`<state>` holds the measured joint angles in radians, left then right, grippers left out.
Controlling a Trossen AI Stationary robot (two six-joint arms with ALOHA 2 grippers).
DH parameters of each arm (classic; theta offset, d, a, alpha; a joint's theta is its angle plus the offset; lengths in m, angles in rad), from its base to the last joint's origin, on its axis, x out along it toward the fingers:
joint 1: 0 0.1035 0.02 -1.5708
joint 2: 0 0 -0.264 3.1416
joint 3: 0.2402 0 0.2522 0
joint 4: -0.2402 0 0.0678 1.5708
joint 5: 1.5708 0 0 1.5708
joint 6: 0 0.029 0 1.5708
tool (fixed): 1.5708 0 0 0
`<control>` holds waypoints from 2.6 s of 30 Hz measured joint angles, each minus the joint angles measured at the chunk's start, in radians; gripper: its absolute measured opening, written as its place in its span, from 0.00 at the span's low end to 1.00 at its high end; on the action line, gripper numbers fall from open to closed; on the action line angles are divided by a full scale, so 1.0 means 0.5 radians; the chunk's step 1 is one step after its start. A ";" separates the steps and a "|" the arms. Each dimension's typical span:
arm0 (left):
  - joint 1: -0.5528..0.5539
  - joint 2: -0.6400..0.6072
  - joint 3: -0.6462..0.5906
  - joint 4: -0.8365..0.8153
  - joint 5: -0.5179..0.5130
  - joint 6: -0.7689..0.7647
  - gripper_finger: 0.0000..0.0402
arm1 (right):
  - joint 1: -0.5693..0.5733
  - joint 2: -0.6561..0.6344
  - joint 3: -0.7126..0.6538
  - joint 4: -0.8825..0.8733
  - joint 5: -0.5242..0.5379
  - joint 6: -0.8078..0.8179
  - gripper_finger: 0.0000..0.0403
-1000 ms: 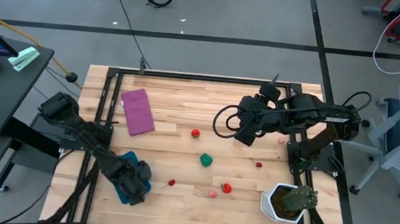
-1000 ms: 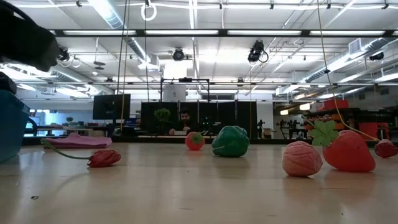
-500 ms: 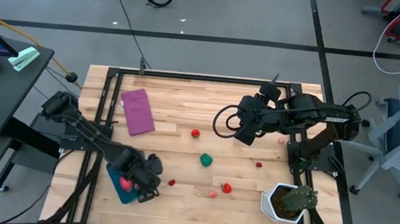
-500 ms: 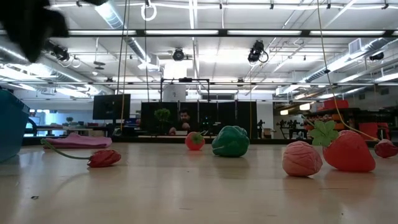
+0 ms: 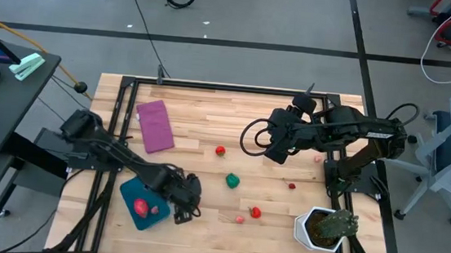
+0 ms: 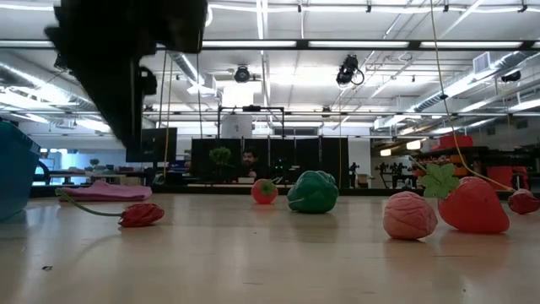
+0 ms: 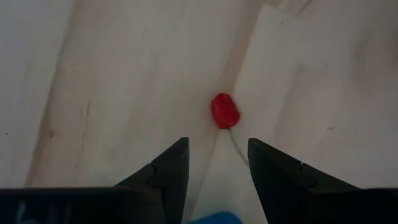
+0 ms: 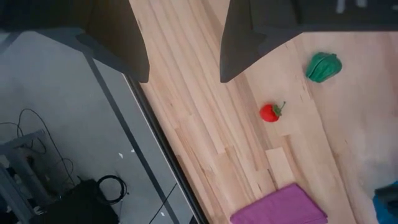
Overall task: Pick and placing Produce into tupperware
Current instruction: Put the cherry into the blue bin
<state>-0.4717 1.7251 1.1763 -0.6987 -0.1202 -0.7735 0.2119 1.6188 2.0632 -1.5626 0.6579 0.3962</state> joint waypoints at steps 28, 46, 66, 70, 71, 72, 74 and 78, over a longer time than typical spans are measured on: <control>0.005 0.350 -0.001 0.305 -0.032 0.049 0.39 | -0.001 0.000 0.000 0.000 0.001 0.001 0.51; -0.032 0.240 0.135 -0.101 -0.040 0.179 0.06 | 0.000 0.000 -0.001 0.026 0.000 0.002 0.51; -0.523 -0.040 0.498 -1.243 -0.150 -0.736 0.03 | 0.000 0.000 -0.001 0.032 0.036 0.010 0.51; -0.625 -0.040 0.331 -1.014 -0.147 -0.949 0.06 | -0.001 0.000 -0.001 0.032 0.036 0.045 0.51; -0.645 -0.040 0.267 -0.928 -0.147 -0.986 0.06 | 0.000 0.000 -0.001 0.031 0.036 0.044 0.51; -0.659 -0.040 0.195 -0.820 -0.147 -1.004 0.06 | 0.000 0.000 -0.001 0.032 0.036 0.044 0.51; -0.674 -0.039 0.052 -0.590 -0.133 -1.001 0.05 | 0.000 0.000 -0.001 0.032 0.036 0.046 0.51; -0.669 -0.039 -0.142 -0.434 -0.120 -1.010 0.04 | 0.000 0.000 -0.001 0.032 0.036 0.059 0.51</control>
<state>-0.8061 1.7058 1.1054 -0.9156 -0.1802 -1.2785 0.2119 1.6188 2.0628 -1.5467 0.6758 0.4254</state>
